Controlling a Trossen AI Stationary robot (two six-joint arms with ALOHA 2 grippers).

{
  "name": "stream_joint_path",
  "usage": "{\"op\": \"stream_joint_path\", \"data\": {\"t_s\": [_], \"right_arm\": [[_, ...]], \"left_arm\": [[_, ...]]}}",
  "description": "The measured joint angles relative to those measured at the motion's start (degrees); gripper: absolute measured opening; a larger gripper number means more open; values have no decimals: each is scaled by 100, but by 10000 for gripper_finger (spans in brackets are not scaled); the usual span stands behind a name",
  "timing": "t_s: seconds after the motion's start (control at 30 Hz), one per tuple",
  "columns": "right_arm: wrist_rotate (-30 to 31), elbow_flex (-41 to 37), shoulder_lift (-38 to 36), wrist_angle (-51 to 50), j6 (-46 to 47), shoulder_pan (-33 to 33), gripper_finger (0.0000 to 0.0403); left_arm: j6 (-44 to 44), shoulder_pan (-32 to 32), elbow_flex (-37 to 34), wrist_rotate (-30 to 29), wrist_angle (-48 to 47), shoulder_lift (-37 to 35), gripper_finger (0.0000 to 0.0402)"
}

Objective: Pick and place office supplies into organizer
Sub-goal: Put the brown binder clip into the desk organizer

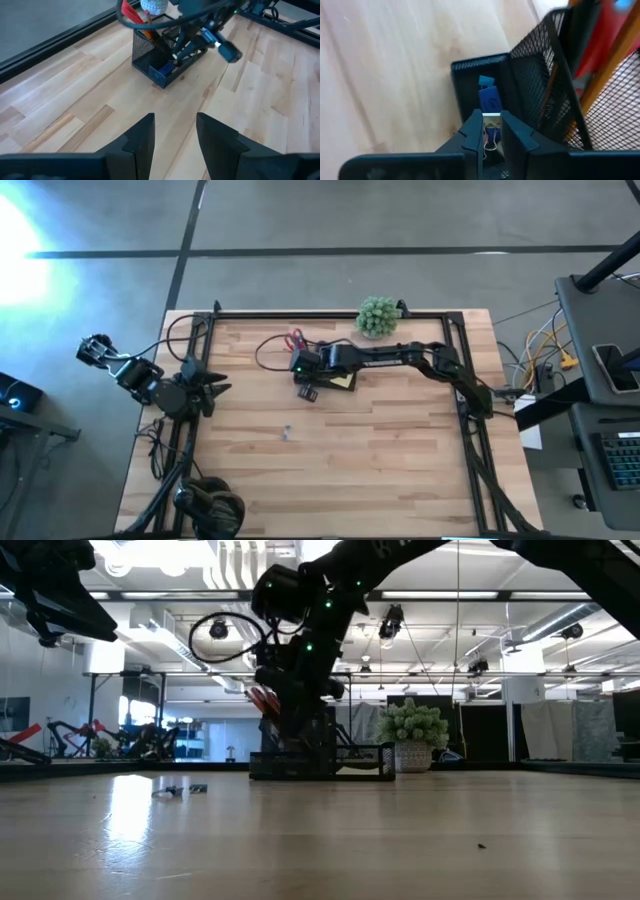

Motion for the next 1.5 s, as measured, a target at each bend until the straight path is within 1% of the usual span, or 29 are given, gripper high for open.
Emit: {"op": "stream_joint_path", "data": {"t_s": [0.1,0.2,0.27,0.4,0.5,0.6,0.77,0.87,0.97,1.03,1.13,1.2,1.3,1.4,1.5], "right_arm": [[57,-2,102,-16,9,-15,50],[437,-10,191,-29,27,-9,68],[563,-15,194,-36,105,-3,83],[546,-9,152,-64,117,-3,118],[330,-11,43,-104,117,7,145],[280,-9,-52,-97,118,19,170],[273,-11,-76,-103,118,19,199],[335,-9,-101,-140,167,19,202],[409,-22,-101,-195,361,21,195],[329,-24,-125,-192,398,19,190],[-74,-24,-167,-182,389,-9,184],[-70,-51,-166,-196,398,-7,180],[-112,-74,-117,-258,45,1,178],[293,-87,-114,-237,-593,108,180],[1031,-124,-114,-42,-1629,261,184]], "left_arm": [[-8,-1,0,0,-4,0,130],[-13,0,0,-1,-5,0,130],[-13,-1,0,-2,-4,-2,130],[-11,-2,0,-2,-9,4,130],[-11,0,0,-2,-9,8,130],[-4,-1,0,-2,-10,4,130],[-4,-1,0,-2,-11,4,130],[-4,0,0,-2,-11,6,130],[-7,0,0,-2,-11,7,130],[-7,-1,0,-2,-11,7,130],[-7,0,0,-2,-11,7,130],[-5,0,0,-1,-11,9,130],[-7,0,0,-1,-11,10,130],[-7,0,0,0,-11,9,130],[-6,-2,0,0,-11,9,130]]}}
